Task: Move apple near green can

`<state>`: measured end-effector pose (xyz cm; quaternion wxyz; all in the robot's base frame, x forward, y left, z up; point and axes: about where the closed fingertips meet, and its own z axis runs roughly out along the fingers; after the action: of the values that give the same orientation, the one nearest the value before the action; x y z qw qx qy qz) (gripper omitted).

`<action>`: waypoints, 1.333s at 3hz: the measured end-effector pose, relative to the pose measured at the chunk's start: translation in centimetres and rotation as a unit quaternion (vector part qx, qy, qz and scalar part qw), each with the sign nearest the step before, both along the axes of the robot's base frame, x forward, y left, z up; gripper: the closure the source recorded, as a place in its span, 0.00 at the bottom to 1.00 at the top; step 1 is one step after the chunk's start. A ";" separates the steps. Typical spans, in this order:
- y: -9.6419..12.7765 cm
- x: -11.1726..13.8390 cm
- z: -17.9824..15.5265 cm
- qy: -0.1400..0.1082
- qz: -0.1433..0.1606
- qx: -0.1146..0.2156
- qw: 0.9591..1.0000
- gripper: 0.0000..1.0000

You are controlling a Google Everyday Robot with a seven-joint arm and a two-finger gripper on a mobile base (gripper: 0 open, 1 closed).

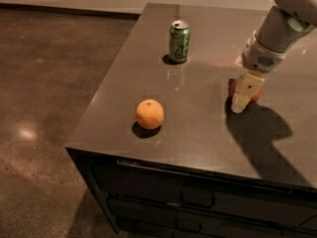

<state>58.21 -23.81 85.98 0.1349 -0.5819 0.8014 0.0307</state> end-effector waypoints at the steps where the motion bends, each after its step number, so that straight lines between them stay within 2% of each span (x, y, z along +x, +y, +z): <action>1: -0.7 0.1 0.2 -0.003 -0.007 -0.003 1.000 0.16; 3: -1.5 1.0 0.8 -0.002 -0.008 -0.017 1.000 0.62; 4: 0.1 2.2 2.2 -0.012 0.007 -0.016 1.000 0.86</action>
Offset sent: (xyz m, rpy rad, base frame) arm 0.0040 -0.0232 0.0112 -0.0357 -0.0084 -0.0326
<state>60.43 -23.71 88.18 0.1349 -0.5898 0.7962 0.0116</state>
